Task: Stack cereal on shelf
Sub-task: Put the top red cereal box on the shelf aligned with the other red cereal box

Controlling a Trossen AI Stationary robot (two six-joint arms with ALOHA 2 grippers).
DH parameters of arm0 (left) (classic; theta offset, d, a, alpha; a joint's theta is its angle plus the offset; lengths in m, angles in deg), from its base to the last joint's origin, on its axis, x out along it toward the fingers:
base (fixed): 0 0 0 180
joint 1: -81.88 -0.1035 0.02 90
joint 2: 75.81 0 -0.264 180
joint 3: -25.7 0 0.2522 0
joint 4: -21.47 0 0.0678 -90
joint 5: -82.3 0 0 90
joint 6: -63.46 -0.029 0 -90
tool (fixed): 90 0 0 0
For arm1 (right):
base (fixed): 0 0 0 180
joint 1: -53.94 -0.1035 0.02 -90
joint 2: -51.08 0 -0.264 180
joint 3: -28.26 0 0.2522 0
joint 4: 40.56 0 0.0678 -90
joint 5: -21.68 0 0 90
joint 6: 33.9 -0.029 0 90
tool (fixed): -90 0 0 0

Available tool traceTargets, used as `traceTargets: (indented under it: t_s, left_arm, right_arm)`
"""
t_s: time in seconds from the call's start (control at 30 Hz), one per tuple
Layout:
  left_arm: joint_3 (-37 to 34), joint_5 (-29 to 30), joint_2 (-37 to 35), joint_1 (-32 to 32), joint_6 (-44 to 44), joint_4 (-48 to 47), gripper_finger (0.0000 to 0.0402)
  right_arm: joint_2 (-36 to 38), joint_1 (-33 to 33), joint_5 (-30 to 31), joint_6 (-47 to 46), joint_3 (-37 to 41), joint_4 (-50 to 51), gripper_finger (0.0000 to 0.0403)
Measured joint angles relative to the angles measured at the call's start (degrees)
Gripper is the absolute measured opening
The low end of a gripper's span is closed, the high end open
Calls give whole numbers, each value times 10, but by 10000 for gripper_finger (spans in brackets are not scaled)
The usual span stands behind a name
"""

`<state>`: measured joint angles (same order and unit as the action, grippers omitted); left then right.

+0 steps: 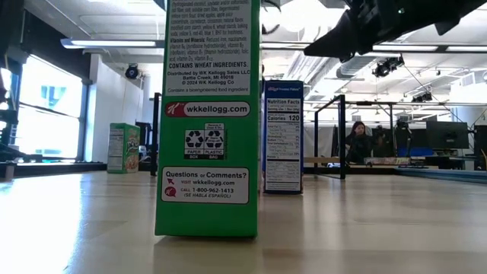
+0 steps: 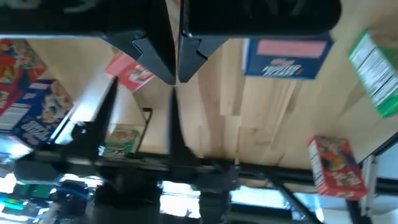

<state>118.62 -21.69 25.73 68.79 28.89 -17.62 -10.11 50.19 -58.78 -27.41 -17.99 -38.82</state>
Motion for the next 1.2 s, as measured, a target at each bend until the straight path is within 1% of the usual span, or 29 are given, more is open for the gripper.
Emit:
traceTargets:
  t_s: [0.07,0.2,0.27,0.4,0.63,0.87,0.97,1.2]
  left_arm:
    - [18,6,16,1,-19,-29,257]
    - [43,18,36,4,-53,-53,257]
    - [50,42,49,5,-67,-56,257]
    - [55,58,65,4,-94,-60,257]
    - [53,59,67,4,-108,-66,257]
    - [53,59,67,4,-89,-84,256]
    - [53,58,67,0,-81,-83,245]
    - [53,57,67,-17,-68,-91,203]
  right_arm:
    - [0,-8,0,2,0,7,4]
    - [0,-22,0,4,0,23,4]
    - [0,-27,0,4,0,27,4]
    - [0,-35,0,10,0,28,4]
    - [0,-39,0,11,0,28,4]
    - [0,-39,0,10,0,27,4]
    - [0,-39,0,9,0,27,4]
    - [0,-39,0,-3,0,27,4]
